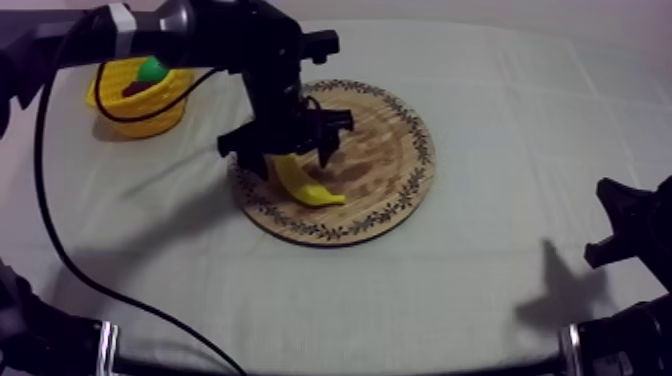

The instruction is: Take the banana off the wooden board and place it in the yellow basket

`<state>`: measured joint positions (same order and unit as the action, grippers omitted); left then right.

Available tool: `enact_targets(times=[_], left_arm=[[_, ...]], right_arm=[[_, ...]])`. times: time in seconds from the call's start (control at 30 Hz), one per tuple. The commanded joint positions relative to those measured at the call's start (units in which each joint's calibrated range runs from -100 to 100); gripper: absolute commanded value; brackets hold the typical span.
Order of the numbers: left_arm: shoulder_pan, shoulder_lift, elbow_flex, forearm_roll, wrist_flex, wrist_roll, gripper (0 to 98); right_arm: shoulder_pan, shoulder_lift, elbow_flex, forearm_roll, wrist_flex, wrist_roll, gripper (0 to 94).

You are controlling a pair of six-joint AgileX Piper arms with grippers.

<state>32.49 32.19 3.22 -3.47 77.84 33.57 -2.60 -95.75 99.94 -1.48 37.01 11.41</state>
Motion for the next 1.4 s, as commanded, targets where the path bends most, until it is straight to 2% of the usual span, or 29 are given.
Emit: enact_targets(times=[0.0, 0.73, 0.93, 1.13, 1.27, 1.37], left_arm=[[-0.2, 1.2, -0.9, 0.11, 0.3, 0.0, 71.4], [-1.6, 9.2, -6.8, -0.28, 3.1, -0.6, 70.2], [-2.0, 9.9, -7.5, 0.31, 3.5, -1.6, 67.4], [-2.6, 10.2, -6.7, 2.15, 3.7, -3.4, 58.3], [-2.7, 10.3, -6.4, 2.65, 3.7, -3.8, 47.7], [-2.8, 10.4, -6.2, 2.91, 3.6, -4.0, 43.7]], right_arm=[[0.0, 0.0, 0.0, 0.0, 0.0, 0.0, 0.3], [0.0, 0.0, 0.0, 0.0, 0.0, 0.0, 0.3], [0.0, 0.0, 0.0, 0.0, 0.0, 0.0, 0.3], [0.0, 0.0, 0.0, 0.0, 0.0, 0.0, 0.3], [0.0, 0.0, 0.0, 0.0, 0.0, 0.0, 0.3], [0.0, 0.0, 0.0, 0.0, 0.0, 0.0, 0.3]])
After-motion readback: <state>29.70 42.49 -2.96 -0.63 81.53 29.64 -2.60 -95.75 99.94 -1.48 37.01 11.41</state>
